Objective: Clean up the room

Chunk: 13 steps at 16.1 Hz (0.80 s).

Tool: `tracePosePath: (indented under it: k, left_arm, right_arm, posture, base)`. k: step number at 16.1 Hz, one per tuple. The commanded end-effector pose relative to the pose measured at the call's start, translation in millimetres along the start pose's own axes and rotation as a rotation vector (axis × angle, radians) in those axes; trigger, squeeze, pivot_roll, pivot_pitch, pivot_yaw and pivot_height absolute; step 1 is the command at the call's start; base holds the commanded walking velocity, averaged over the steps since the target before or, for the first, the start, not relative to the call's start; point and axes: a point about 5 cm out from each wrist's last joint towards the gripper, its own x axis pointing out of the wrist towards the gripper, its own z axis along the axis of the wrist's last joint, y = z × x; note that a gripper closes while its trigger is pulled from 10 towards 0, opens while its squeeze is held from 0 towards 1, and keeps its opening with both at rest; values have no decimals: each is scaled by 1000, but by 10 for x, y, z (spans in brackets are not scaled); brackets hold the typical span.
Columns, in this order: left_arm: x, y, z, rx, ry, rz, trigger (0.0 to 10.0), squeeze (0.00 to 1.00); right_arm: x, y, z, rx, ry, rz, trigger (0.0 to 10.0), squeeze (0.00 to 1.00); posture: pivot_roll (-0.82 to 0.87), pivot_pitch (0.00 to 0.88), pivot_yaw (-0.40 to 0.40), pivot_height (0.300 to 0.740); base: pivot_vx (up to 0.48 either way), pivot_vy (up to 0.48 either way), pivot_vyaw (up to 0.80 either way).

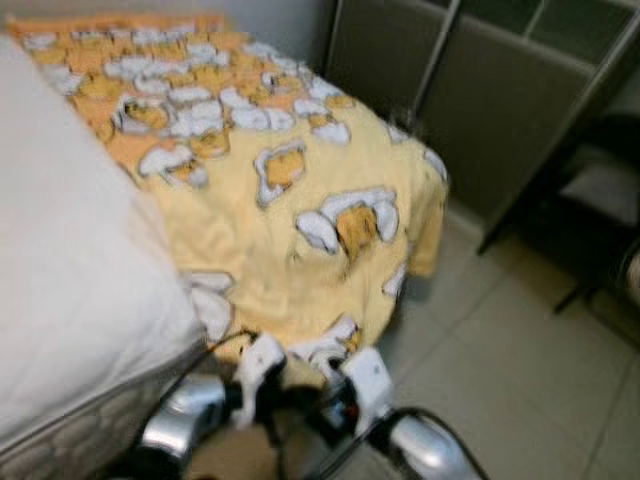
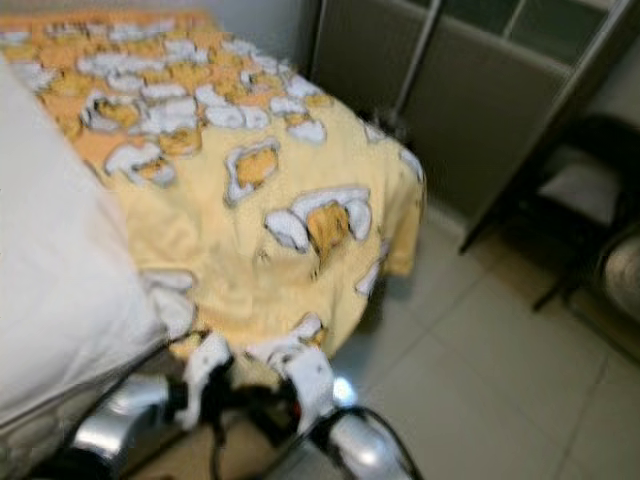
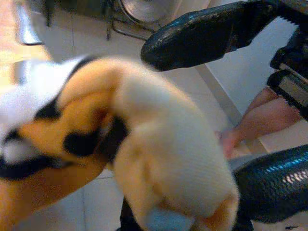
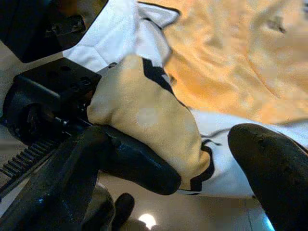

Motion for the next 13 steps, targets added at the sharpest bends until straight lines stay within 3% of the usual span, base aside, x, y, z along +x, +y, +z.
tracePosePath:
  k: [1, 6, 10, 13]
  left_arm:
    - [111, -67, 109, 54, -25, -69, 0, 0]
    - [174, -178, 85, 12, -41, -146, 0, 0]
    - [199, -259, 137, -103, -117, -234, 0, 0]
    - [190, -223, 169, -63, -98, -212, 0, 0]
  right_arm:
    - [16, -29, -2, 4, 16, -23, 10000, 47]
    - [10, -11, -6, 14, 15, -5, 10000, 47]
    - [1, -46, 17, 8, 10, -5, 10000, 47]
    - [26, -101, 62, -10, -12, -36, 10000, 51]
  posture:
    - [-107, 23, -128, 740]
    - [-119, 37, -126, 740]
    - [-116, 35, -129, 740]
    - [-109, 35, -126, 740]
  base:
    - [0, 0, 0]
    - [0, 0, 0]
    - [0, 0, 0]
    - [0, 0, 0]
